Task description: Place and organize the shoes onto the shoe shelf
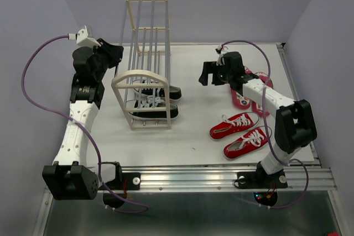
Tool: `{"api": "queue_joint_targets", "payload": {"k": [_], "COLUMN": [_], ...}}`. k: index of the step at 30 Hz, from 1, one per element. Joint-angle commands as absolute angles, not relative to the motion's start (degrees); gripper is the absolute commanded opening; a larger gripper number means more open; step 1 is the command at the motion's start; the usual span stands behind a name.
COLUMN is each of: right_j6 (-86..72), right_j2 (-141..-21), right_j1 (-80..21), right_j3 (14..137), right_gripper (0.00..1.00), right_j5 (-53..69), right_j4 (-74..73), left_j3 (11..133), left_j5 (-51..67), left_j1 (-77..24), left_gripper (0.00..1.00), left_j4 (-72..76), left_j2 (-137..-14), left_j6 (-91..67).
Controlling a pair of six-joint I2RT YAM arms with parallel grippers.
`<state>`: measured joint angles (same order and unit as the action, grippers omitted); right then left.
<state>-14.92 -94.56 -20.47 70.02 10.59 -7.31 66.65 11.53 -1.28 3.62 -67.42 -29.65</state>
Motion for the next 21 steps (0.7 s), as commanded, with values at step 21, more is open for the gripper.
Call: {"api": "queue_joint_targets", "payload": {"k": [21], "right_j6": [-11.87], "right_j2": [-115.4], "right_j1": [-34.54], "right_j3": [84.64], "right_gripper": [1.0], "right_j5": [4.48], "right_j4": [-11.6], "left_j3": [64.34], "left_j5": [13.27], "left_j1": [-2.2], "left_gripper": [0.15], "left_j4": [0.26], "left_j2": [-68.82], "left_j6": [-25.22]}}
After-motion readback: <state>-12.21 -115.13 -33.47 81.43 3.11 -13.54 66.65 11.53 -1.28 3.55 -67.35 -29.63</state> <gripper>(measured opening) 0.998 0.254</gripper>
